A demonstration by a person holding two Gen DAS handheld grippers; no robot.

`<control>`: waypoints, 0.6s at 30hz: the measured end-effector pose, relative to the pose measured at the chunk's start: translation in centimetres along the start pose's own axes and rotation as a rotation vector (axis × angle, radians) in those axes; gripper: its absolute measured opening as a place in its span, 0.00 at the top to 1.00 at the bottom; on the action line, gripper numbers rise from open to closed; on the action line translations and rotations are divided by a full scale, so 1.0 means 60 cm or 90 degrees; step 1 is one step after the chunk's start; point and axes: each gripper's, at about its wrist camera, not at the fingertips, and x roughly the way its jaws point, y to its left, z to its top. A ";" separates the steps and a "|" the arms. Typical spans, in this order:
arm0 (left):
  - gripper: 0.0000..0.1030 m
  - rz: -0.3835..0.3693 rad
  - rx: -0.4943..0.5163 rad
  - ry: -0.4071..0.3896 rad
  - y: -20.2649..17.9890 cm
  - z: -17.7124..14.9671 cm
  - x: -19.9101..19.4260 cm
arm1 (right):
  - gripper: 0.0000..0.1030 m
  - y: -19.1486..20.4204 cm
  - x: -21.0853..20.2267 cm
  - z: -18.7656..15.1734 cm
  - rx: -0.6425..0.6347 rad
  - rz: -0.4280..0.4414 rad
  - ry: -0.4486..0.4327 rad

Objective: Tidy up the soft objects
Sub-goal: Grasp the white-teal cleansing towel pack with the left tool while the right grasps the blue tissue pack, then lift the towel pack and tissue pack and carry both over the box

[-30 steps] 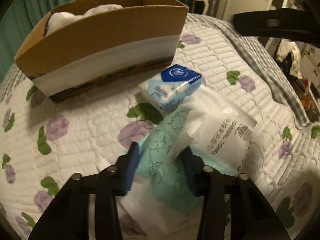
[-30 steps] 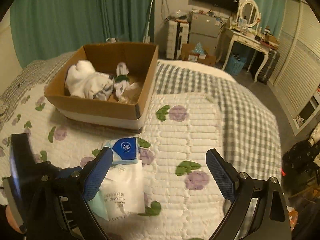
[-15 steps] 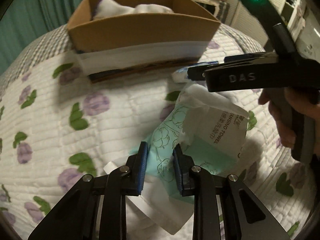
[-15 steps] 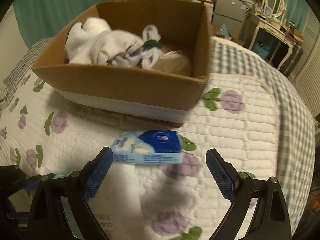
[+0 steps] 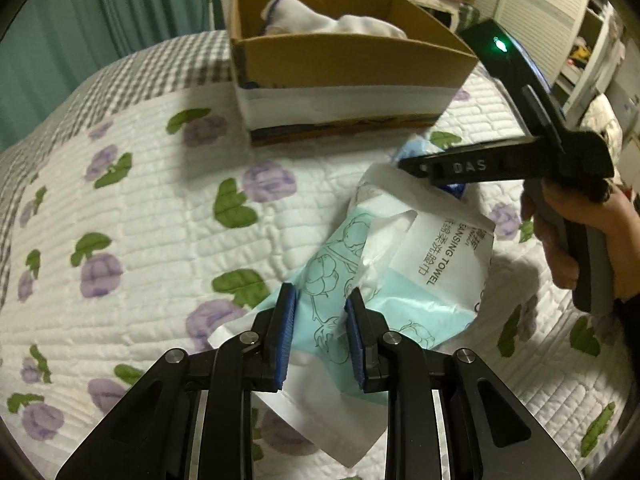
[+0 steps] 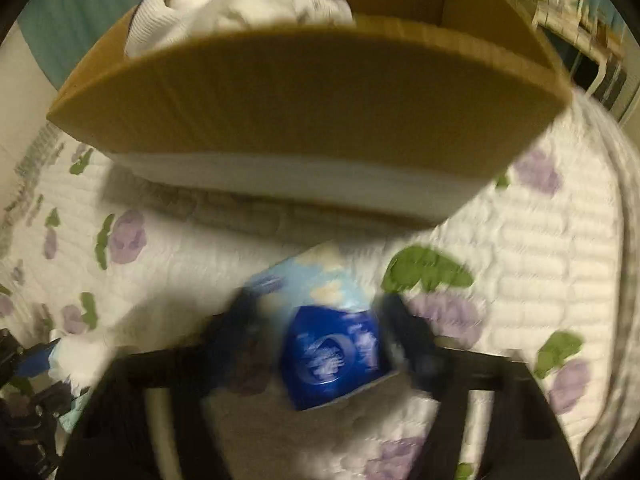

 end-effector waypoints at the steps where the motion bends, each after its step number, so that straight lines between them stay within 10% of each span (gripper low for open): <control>1: 0.77 0.002 -0.003 -0.001 0.000 -0.001 -0.001 | 0.41 -0.003 -0.001 -0.002 0.005 0.003 -0.001; 18: 0.77 0.037 -0.084 -0.086 0.008 -0.005 -0.079 | 0.51 -0.001 -0.063 -0.031 0.012 -0.001 -0.009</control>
